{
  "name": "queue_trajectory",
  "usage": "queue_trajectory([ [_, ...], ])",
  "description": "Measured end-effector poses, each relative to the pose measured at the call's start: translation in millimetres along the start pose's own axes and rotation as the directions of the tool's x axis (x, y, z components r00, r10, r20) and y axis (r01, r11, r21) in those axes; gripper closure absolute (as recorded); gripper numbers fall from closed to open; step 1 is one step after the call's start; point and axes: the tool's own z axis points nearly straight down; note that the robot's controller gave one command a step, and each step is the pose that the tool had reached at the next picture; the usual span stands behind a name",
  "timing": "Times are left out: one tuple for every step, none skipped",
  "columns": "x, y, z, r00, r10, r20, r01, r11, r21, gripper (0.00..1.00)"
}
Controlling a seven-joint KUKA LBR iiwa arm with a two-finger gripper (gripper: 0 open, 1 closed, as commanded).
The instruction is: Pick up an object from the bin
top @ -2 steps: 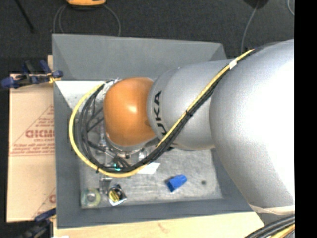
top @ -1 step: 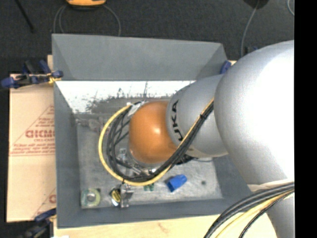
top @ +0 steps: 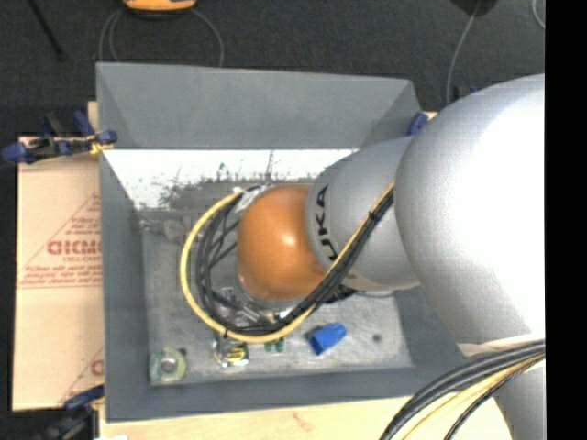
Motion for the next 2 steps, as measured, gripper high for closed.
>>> queue_trajectory([
  [-15.6,-26.7,-96.0,1.0,-0.03,0.001,0.03,1.0,0.007,1.0],
  [-12.8,-24.6,-91.7,1.0,-0.029,-0.009,0.029,1.0,0.005,0.0],
])
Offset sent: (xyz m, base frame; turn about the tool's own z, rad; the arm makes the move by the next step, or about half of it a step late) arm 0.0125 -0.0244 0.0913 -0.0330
